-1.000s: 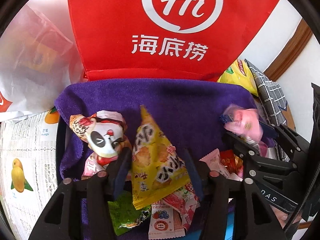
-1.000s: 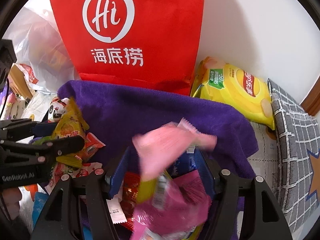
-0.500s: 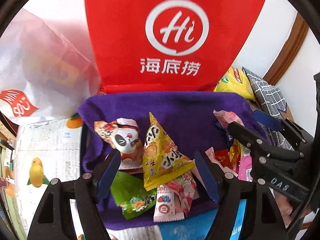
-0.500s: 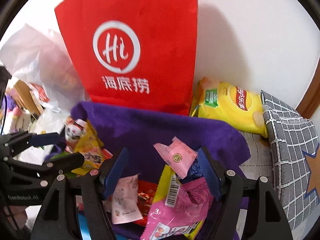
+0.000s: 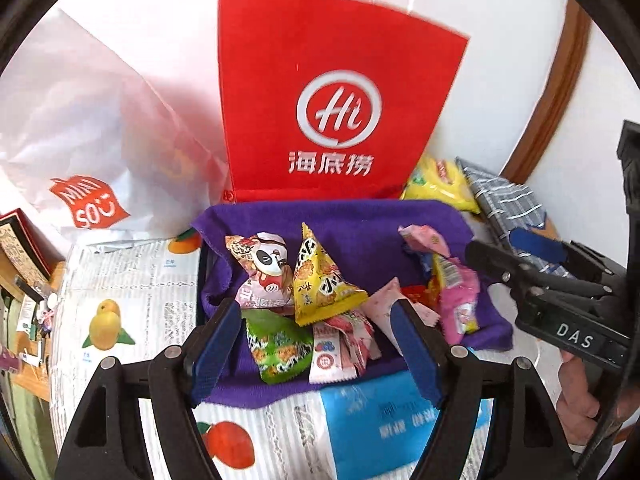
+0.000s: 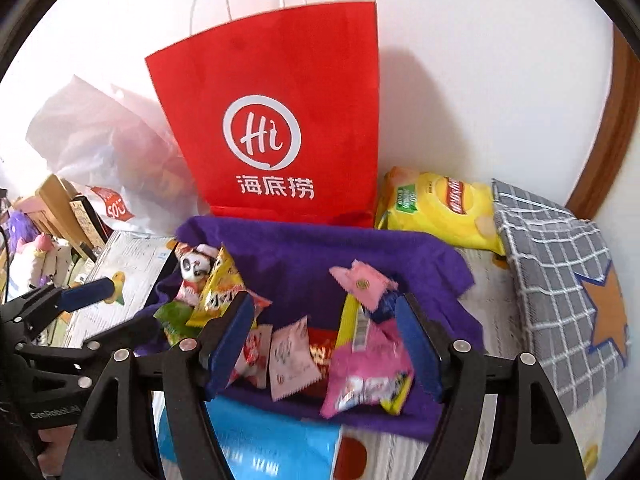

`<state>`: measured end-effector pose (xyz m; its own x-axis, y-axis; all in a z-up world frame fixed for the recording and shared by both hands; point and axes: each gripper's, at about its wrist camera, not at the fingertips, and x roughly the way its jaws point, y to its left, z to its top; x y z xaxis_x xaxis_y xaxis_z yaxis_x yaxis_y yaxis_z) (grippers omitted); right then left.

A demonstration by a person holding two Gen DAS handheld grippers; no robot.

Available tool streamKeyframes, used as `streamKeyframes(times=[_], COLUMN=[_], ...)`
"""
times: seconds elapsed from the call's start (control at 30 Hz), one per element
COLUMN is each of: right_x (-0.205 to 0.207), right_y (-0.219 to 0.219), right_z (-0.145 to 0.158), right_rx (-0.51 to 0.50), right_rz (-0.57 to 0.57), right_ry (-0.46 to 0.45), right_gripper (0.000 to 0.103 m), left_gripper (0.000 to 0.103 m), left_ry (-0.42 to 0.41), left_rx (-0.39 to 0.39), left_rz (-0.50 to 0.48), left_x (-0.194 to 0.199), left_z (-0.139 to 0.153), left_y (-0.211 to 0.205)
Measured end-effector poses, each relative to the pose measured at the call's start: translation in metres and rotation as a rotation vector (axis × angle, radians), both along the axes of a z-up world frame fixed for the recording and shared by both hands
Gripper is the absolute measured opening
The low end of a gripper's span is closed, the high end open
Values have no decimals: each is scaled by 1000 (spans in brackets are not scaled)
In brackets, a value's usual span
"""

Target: Organize snacks

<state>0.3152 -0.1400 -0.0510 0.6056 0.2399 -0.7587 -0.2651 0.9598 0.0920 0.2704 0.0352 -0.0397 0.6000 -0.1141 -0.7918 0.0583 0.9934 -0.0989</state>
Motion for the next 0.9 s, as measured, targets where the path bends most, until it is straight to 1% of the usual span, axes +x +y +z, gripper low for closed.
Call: streamKeyframes(times=[0.1, 0.2, 0.23, 0.3, 0.37, 0.47, 0.53, 0.63, 0.7, 0.8, 0.9], right_x=[-19, -49, -57, -71, -91, -119, -139, -164, -180, -194, -209], right_y=[-4, -9, -10, -11, -11, -10, -10, -14, -21, -29, -37], right_z=[8, 17, 20, 24, 29, 36, 40, 44, 46, 45, 44], right_rx=[-7, -41, -50, -50, -47, -61, -71, -54, -21, 7, 21], right_rz=[-26, -65, -79, -82, -77, -79, -76, -77, -90, -111, -126], right_ry=[16, -25, -33, -44, -57, -92, -119, -141, -140, -134, -139], right_gripper=[73, 74, 80, 88, 89, 92, 93, 94, 94, 100, 101], left_gripper=[76, 76, 76, 76, 76, 76, 79, 81, 83, 88, 92], left_ry=[-50, -75, -86, -92, -88, -90, -104, -138, -158, -177, -195], left_rx=[17, 25, 26, 41, 43, 20, 12, 23, 24, 31, 39], left_rz=[14, 17, 17, 32, 43, 51, 56, 67, 68, 75, 92], left_x=[-21, -43, -52, -64, -77, -99, -114, -138, -154, -172, -188], left_z=[11, 21, 25, 29, 32, 38, 42, 47, 50, 53, 56], left_y=[-1, 0, 0, -1, 0, 1, 0, -2, -4, -8, -11])
